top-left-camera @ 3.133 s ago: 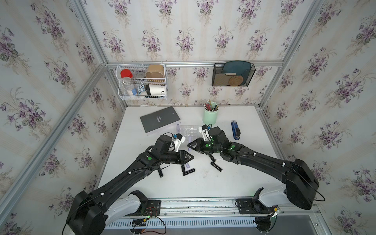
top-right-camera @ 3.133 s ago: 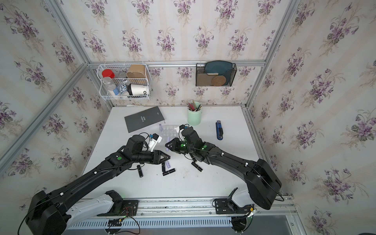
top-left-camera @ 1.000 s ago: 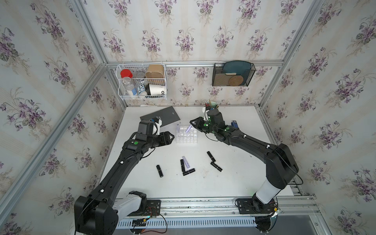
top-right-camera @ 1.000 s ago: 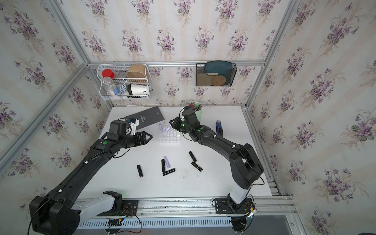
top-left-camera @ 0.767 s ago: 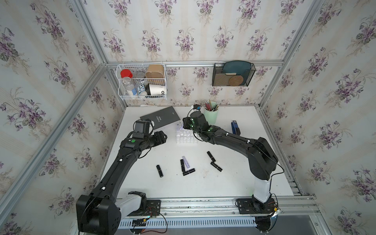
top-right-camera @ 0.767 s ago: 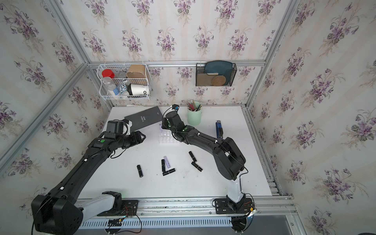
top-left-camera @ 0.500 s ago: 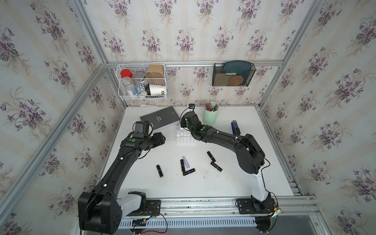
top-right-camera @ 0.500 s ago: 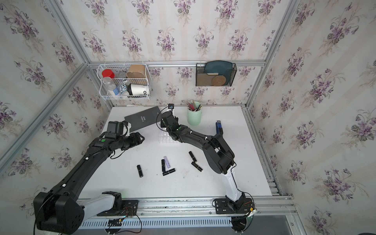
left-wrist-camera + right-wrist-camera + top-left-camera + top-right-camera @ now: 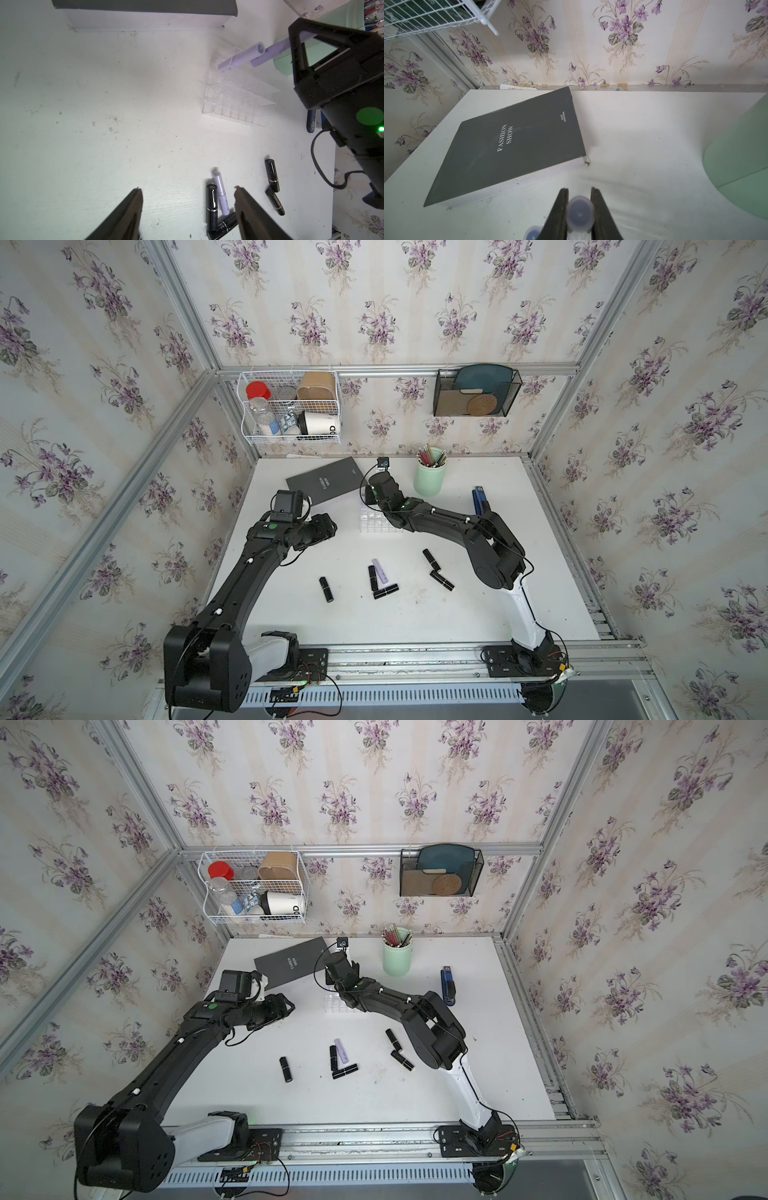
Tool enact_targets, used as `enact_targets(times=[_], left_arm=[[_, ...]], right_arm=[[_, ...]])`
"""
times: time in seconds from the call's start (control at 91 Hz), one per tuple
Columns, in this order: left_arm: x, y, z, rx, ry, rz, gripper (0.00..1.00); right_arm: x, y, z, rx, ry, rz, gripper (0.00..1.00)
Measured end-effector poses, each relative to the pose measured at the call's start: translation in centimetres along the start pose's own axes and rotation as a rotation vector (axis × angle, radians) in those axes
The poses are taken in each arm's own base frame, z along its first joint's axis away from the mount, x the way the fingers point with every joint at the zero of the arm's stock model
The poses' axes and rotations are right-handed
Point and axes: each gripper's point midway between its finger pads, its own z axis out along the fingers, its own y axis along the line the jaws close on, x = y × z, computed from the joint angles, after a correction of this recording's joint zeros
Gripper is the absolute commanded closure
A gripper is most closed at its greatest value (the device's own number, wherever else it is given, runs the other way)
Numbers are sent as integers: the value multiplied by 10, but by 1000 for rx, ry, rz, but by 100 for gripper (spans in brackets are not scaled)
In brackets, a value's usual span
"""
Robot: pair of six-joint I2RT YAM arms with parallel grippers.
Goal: Arrange the lipsticks in the organizer
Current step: Place the lipstick in the storage box.
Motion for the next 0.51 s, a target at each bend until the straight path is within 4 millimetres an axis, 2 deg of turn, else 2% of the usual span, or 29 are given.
enact_targets(times=[0.209, 0.418, 0.473, 0.506], left_arm=[[5, 0, 3, 12, 21, -4, 27], [7, 1, 3, 14, 25, -6, 27], [7, 1, 3, 14, 25, -8, 28], [7, 2, 3, 14, 25, -9, 28]], right_arm=[[6, 3, 9, -4, 7, 1, 89], [21, -3, 12, 9, 34, -6, 89], [22, -3, 12, 12, 35, -6, 86], [22, -4, 12, 13, 35, -6, 81]])
